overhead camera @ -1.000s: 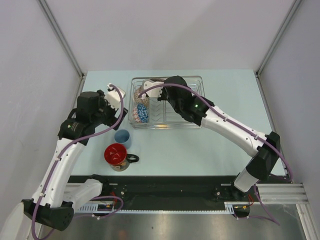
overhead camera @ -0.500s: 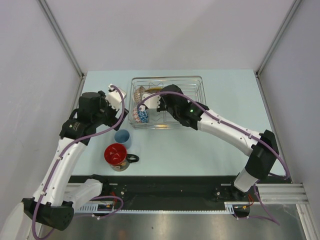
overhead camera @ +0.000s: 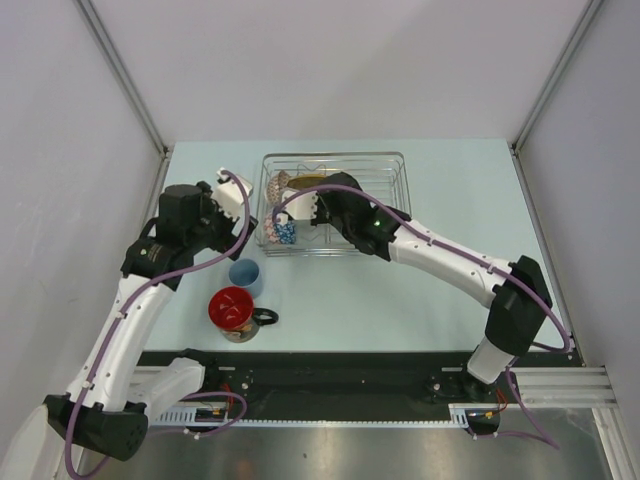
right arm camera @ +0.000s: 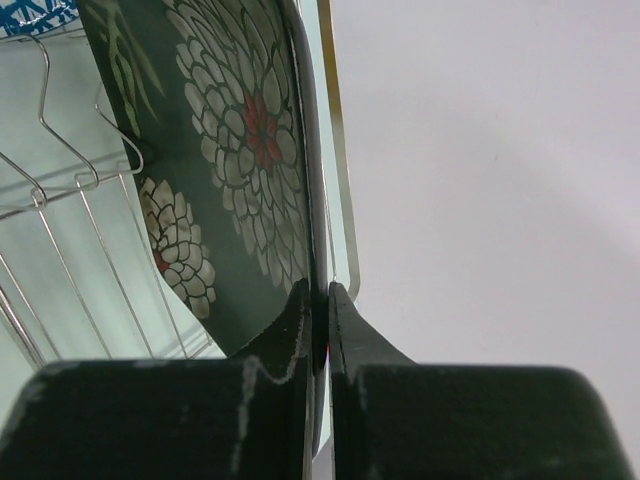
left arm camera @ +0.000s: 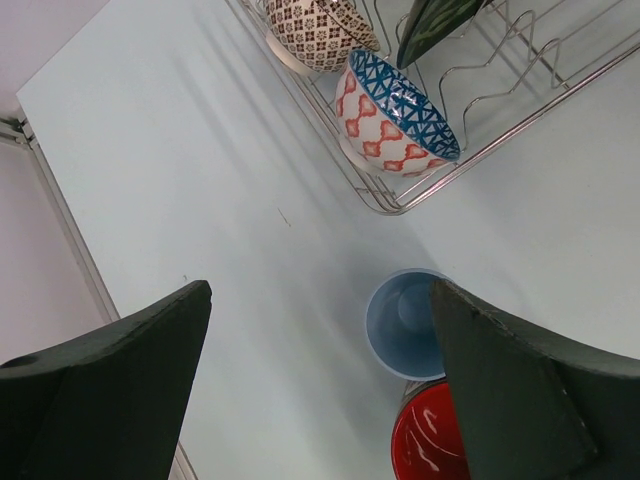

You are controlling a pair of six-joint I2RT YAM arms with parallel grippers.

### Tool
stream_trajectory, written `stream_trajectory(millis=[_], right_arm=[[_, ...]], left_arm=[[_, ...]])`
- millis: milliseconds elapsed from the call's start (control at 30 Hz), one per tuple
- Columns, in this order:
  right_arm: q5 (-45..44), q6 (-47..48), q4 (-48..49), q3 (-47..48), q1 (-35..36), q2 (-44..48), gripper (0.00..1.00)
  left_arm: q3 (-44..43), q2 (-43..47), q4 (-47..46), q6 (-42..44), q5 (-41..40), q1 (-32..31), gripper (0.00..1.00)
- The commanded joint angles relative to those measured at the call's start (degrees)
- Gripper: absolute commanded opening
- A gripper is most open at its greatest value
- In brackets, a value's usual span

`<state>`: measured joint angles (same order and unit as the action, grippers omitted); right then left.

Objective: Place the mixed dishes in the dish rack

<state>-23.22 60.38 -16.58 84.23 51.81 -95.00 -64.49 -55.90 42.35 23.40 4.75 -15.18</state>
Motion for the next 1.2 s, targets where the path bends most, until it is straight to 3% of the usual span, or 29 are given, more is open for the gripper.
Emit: stream_trajectory(millis=[0,267,1167], right_arm=[[1.5,2.2,8.8,0.5,-0.2,-1.5,0.0],[-2.0,10.4,12.0,-0.9,-0.2,-4.5,0.0],[-5.3,6.3,16.0,8.3,-3.8,-1.0,0.0]], left_arm=[[0.2,-0.1,-2.3,-1.2,1.1,0.7,0.95],[0.2,-0.3,-2.7,-1.0,1.0,0.9,0.96],[2.6,1.1,-2.3,-2.0,2.6,1.0,0.95]])
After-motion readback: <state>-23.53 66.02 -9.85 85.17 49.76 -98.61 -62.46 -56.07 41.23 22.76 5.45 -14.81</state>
